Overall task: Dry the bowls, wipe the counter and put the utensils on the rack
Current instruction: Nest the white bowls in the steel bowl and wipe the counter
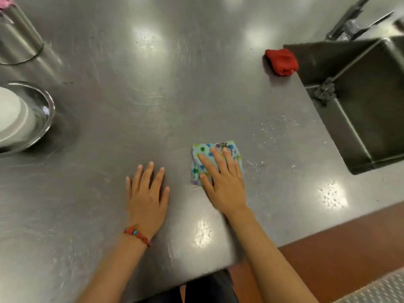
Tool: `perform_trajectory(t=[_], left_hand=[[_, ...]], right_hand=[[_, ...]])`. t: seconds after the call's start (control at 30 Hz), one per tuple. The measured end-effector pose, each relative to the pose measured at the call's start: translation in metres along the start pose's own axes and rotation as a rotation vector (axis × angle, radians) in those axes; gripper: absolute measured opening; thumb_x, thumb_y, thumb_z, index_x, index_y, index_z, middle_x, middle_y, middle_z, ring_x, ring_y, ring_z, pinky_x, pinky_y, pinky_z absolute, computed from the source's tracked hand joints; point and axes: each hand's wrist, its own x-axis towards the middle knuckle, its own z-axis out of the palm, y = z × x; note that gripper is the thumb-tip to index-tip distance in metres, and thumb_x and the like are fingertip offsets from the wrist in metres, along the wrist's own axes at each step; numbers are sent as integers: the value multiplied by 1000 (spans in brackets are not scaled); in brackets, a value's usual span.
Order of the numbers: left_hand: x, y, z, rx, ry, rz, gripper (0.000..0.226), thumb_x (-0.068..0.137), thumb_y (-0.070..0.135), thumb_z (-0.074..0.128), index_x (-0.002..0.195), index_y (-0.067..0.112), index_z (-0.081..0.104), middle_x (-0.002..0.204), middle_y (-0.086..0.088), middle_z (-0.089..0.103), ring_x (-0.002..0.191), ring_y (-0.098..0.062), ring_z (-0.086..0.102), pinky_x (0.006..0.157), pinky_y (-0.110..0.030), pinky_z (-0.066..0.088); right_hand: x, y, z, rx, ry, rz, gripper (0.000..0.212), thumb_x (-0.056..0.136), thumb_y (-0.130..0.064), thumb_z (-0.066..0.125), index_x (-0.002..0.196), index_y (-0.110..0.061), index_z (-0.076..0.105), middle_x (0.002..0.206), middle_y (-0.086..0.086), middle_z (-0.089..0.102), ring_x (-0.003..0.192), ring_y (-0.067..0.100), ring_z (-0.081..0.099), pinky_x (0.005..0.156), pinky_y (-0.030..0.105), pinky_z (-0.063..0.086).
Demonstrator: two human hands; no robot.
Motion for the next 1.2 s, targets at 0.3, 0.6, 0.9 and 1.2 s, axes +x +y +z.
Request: perform_trajectory(t=[0.3,0.6,0.9,1.2], left_hand=[[-4,51,26,-18,-57,229,37,80,17,52,114,4,61,128,-23,54,119,-46,47,95,-67,30],[-8,59,40,46,-109,302,40,85,26,44,115,5,60,130,-22,53,123,-45,44,99,-66,26],[-13,89,51,6,-96,346,40,76,7,70,115,2,59,128,-26,53,121,-47,44,98,-68,25],[-8,131,70,13,-133,380,41,76,9,69,116,4,60,128,-24,54,120,-47,45,96,-70,25]], right_hand=[[-39,41,-21,-4,133,321,45,95,-37,39,140,-32,34,153,2,25,143,27,9,116,47,8],[-86,76,-34,-11,112,288,43,94,-37,41,137,-32,38,152,2,27,143,26,10,114,49,20],[-135,65,-22,-55,55,73,43,94,-42,35,137,-36,38,149,-2,34,141,25,19,116,42,15],[-110,173,-71,-63,218,535,44,94,-34,39,137,-25,40,149,9,33,141,34,16,115,49,14]])
